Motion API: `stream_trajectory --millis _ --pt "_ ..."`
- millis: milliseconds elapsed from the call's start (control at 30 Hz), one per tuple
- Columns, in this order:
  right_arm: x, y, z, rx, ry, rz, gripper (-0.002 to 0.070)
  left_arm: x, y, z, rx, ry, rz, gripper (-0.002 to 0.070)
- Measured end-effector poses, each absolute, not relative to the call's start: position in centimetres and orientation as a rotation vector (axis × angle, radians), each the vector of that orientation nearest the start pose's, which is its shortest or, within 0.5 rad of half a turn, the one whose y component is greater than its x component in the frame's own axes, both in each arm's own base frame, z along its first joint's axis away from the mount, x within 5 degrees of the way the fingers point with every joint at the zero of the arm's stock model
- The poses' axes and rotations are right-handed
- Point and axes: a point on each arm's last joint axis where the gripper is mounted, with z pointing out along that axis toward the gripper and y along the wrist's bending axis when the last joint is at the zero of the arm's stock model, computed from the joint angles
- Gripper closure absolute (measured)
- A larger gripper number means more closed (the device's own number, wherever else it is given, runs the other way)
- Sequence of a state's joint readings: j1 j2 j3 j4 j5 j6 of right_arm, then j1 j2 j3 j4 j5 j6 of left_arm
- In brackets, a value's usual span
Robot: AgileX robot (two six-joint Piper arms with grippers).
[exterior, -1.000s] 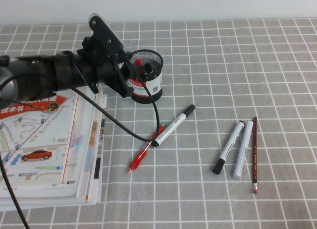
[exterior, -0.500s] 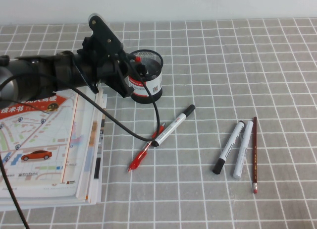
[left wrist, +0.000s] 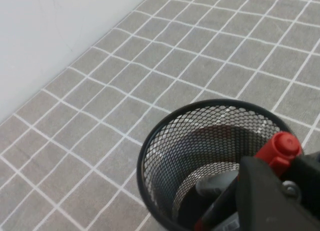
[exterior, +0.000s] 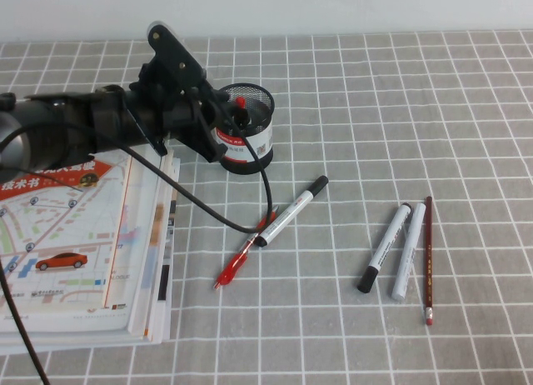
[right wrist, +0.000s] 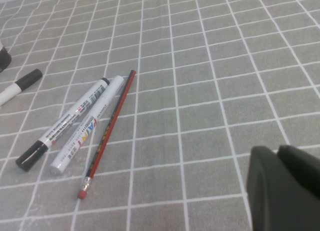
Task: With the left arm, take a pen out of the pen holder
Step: 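Take a marker out of the pen holder and lay it on the table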
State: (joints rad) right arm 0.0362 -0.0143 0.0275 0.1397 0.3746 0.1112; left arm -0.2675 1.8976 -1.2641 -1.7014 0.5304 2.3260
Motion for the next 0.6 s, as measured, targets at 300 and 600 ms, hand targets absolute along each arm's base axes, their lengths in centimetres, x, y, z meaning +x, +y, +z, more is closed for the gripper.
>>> stream_trajectory --millis 300,600 --pt "5.22 0.65 17.13 0.157 1.868 0.239 0.0689 40.01 -15.03 22.84 1.062 1.711 -0.262 0.0571" --pt "5.22 0.65 17.13 0.157 1.868 0.239 0.0689 39.91 -15.23 22.99 1.063 1.699 -0.294 0.0621"
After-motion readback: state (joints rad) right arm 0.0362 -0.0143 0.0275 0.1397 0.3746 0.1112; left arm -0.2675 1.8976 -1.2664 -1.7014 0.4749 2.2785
